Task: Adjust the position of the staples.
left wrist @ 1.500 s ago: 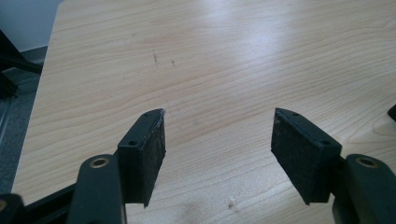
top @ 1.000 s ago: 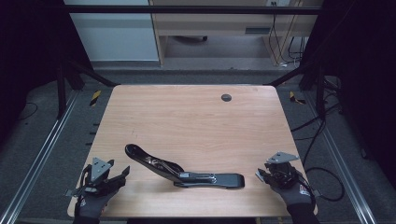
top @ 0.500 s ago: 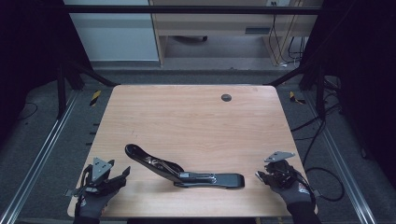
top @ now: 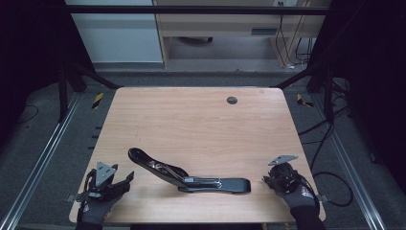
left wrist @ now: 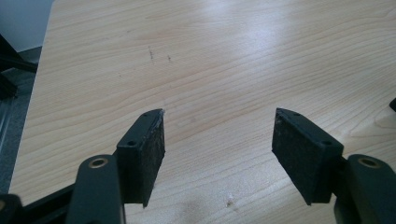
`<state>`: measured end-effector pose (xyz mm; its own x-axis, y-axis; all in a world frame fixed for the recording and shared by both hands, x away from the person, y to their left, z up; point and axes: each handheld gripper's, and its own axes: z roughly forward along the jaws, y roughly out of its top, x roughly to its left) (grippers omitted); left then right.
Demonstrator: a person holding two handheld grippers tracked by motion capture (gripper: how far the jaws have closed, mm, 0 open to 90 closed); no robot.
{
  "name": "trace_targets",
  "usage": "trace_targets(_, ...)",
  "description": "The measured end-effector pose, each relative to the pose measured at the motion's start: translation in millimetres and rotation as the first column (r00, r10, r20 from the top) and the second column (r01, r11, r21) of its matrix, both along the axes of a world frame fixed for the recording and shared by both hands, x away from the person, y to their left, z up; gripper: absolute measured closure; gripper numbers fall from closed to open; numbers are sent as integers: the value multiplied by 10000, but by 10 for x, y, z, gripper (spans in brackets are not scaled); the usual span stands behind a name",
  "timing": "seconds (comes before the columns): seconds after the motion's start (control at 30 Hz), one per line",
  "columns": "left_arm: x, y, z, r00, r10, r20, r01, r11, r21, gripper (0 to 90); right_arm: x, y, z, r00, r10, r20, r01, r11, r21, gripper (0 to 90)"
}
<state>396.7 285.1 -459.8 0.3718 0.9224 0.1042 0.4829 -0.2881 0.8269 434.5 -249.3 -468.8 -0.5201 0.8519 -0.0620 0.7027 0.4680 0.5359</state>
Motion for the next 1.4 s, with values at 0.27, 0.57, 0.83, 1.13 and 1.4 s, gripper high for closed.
trace_targets(0.27,-1,2,1,10000,-1,-19,1,10000,-16,339,17,6,-28,9999,-37,-141,38,10000,43,732)
trace_targets(0.57,0,-1,-2,10000,-2,-28,2,10000,-5,339,26,16,-52,9990,-76,-443,83,9998,175,744)
trace_targets(0.83,1,-1,-1,10000,-15,-37,15,10000,14,340,25,18,-49,9983,-115,-571,129,9996,249,779)
trace_targets(1.13,3,-4,-4,10000,-26,-59,26,10000,23,339,5,15,27,9988,481,-35,-480,9984,310,780)
trace_targets(1.4,5,-5,-5,9999,-33,-105,33,10000,30,339,1,132,155,9877,1523,347,-1537,9871,446,780)
